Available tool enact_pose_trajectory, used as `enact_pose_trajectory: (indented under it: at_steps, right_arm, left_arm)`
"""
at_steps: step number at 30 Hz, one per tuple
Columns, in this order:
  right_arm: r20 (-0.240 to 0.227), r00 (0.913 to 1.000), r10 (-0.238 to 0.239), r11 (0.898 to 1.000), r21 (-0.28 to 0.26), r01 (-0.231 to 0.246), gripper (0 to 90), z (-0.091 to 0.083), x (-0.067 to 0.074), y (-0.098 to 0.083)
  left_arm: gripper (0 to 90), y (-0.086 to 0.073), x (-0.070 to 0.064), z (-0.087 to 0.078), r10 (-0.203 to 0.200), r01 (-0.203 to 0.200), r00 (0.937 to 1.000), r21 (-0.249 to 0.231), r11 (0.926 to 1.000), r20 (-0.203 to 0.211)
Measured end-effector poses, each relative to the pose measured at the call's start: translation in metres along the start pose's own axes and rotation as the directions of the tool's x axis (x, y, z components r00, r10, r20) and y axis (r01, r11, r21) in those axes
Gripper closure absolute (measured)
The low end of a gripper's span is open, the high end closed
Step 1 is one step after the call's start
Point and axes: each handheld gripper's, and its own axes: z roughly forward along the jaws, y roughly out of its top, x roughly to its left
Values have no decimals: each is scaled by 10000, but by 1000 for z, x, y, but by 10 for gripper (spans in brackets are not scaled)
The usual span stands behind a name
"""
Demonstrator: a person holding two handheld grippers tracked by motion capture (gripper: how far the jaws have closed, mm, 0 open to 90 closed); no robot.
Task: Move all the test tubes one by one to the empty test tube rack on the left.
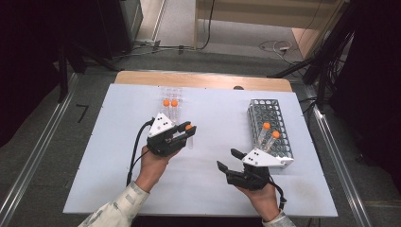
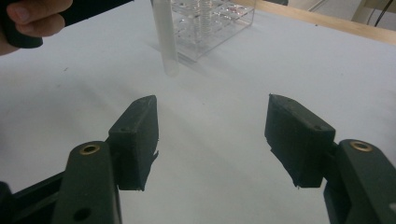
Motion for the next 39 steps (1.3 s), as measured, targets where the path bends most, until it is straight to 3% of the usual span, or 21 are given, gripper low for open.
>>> enact_pose_trajectory:
  at_steps: [12,23,39]
  right_arm:
    - [313,9993,214,9998,-17,-214,329,-19,-13,-12]
    - [444,9985,334,9994,-80,-331,328,-26,-18,-15]
    - [456,9982,381,9992,-125,-375,327,-27,-20,-15]
  left_arm:
    - [698,15,21,6,-138,132,9975,-84,9999,-688]
    - [699,26,30,12,-133,109,9945,-234,9997,-1036]
    - [699,42,54,12,-443,329,9810,-627,9975,-1891]
